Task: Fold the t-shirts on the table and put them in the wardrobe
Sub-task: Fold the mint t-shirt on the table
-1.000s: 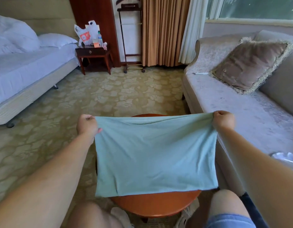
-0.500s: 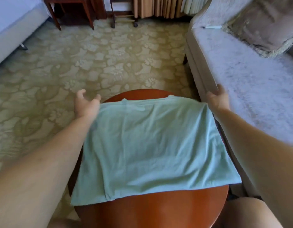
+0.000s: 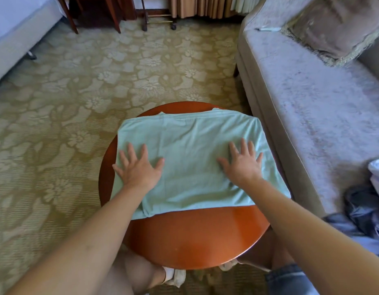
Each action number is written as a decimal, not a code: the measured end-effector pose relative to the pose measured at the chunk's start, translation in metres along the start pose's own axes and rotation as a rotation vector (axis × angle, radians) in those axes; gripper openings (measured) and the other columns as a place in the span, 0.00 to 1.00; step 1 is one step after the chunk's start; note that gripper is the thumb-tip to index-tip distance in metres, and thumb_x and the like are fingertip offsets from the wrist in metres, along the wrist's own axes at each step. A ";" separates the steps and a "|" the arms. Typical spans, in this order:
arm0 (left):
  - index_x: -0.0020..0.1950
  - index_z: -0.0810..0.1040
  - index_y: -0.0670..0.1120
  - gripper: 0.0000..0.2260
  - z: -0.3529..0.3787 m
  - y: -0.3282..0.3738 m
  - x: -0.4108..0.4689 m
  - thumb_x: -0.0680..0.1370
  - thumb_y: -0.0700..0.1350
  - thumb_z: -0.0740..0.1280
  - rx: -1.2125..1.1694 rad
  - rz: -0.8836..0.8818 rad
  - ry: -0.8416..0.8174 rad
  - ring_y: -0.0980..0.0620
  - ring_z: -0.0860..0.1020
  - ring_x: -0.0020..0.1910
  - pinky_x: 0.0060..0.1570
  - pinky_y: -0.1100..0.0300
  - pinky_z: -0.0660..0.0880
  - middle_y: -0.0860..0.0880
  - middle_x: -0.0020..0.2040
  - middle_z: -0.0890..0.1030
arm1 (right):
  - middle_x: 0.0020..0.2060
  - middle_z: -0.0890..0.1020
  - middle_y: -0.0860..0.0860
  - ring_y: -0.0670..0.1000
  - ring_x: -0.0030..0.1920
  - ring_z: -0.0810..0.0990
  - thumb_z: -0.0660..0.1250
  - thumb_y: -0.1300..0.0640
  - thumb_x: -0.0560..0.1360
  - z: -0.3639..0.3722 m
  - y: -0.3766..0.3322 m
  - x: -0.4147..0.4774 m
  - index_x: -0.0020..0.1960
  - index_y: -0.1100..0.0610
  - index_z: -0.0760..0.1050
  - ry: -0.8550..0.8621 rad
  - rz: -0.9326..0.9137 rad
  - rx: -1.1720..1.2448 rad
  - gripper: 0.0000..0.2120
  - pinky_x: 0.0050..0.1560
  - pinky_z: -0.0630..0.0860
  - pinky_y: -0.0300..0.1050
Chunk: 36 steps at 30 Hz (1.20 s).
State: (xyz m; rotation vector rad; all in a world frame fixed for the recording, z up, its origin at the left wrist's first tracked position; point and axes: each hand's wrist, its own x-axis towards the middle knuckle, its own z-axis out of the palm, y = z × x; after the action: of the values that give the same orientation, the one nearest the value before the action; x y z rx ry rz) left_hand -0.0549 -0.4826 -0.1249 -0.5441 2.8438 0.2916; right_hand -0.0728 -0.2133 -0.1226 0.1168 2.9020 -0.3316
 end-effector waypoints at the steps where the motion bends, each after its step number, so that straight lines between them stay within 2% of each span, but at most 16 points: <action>1: 0.80 0.43 0.54 0.36 0.004 -0.008 -0.005 0.78 0.70 0.47 -0.008 -0.009 -0.009 0.41 0.37 0.78 0.73 0.36 0.41 0.46 0.80 0.37 | 0.79 0.45 0.53 0.57 0.78 0.41 0.47 0.32 0.78 0.006 0.004 -0.009 0.79 0.48 0.50 -0.005 -0.004 -0.039 0.34 0.74 0.42 0.65; 5: 0.80 0.42 0.55 0.37 0.010 -0.034 -0.015 0.76 0.72 0.43 0.017 0.035 0.038 0.41 0.38 0.78 0.75 0.39 0.40 0.47 0.80 0.39 | 0.79 0.45 0.51 0.56 0.78 0.41 0.41 0.29 0.76 0.019 0.022 -0.025 0.80 0.46 0.47 0.048 -0.005 -0.086 0.37 0.75 0.42 0.65; 12: 0.80 0.46 0.52 0.36 0.013 -0.032 -0.013 0.78 0.69 0.49 -0.133 -0.117 0.191 0.41 0.44 0.79 0.76 0.42 0.43 0.40 0.80 0.48 | 0.79 0.47 0.51 0.56 0.78 0.43 0.40 0.28 0.76 0.026 0.023 -0.025 0.79 0.47 0.49 0.109 -0.007 -0.100 0.37 0.75 0.42 0.63; 18: 0.80 0.50 0.51 0.35 0.013 -0.032 -0.007 0.78 0.67 0.53 -0.105 -0.048 0.238 0.43 0.50 0.78 0.75 0.43 0.47 0.42 0.79 0.54 | 0.79 0.47 0.51 0.56 0.78 0.43 0.39 0.28 0.75 0.027 0.022 -0.020 0.80 0.47 0.48 0.110 0.002 -0.114 0.38 0.75 0.42 0.63; 23: 0.77 0.59 0.50 0.31 0.010 -0.033 -0.006 0.78 0.61 0.61 -0.260 -0.081 0.348 0.41 0.61 0.73 0.73 0.45 0.53 0.43 0.72 0.67 | 0.79 0.47 0.50 0.55 0.78 0.43 0.39 0.28 0.75 0.028 0.022 -0.020 0.80 0.47 0.48 0.123 0.004 -0.122 0.38 0.75 0.43 0.62; 26: 0.77 0.60 0.50 0.28 0.008 -0.033 -0.008 0.78 0.55 0.61 -0.324 -0.137 0.377 0.40 0.63 0.70 0.70 0.44 0.56 0.42 0.70 0.69 | 0.79 0.47 0.51 0.55 0.78 0.43 0.39 0.28 0.75 0.029 0.023 -0.019 0.79 0.47 0.49 0.133 -0.001 -0.118 0.38 0.76 0.43 0.63; 31: 0.78 0.58 0.49 0.30 0.007 -0.032 -0.009 0.78 0.52 0.63 -0.367 -0.129 0.384 0.39 0.67 0.68 0.68 0.45 0.58 0.41 0.67 0.74 | 0.79 0.48 0.51 0.55 0.78 0.44 0.39 0.28 0.75 0.030 0.023 -0.020 0.79 0.46 0.49 0.137 0.001 -0.119 0.38 0.76 0.44 0.63; 36: 0.72 0.65 0.49 0.25 0.006 -0.033 -0.013 0.76 0.51 0.65 -0.471 -0.129 0.388 0.40 0.73 0.59 0.66 0.47 0.61 0.42 0.57 0.79 | 0.79 0.48 0.51 0.56 0.78 0.44 0.40 0.28 0.76 0.030 0.024 -0.019 0.79 0.46 0.48 0.135 -0.001 -0.125 0.37 0.76 0.44 0.63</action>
State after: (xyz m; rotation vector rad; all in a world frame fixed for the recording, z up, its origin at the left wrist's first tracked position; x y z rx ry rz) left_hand -0.0293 -0.5067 -0.1325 -0.9623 3.0865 0.9375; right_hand -0.0452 -0.1985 -0.1522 0.1214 3.0467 -0.1472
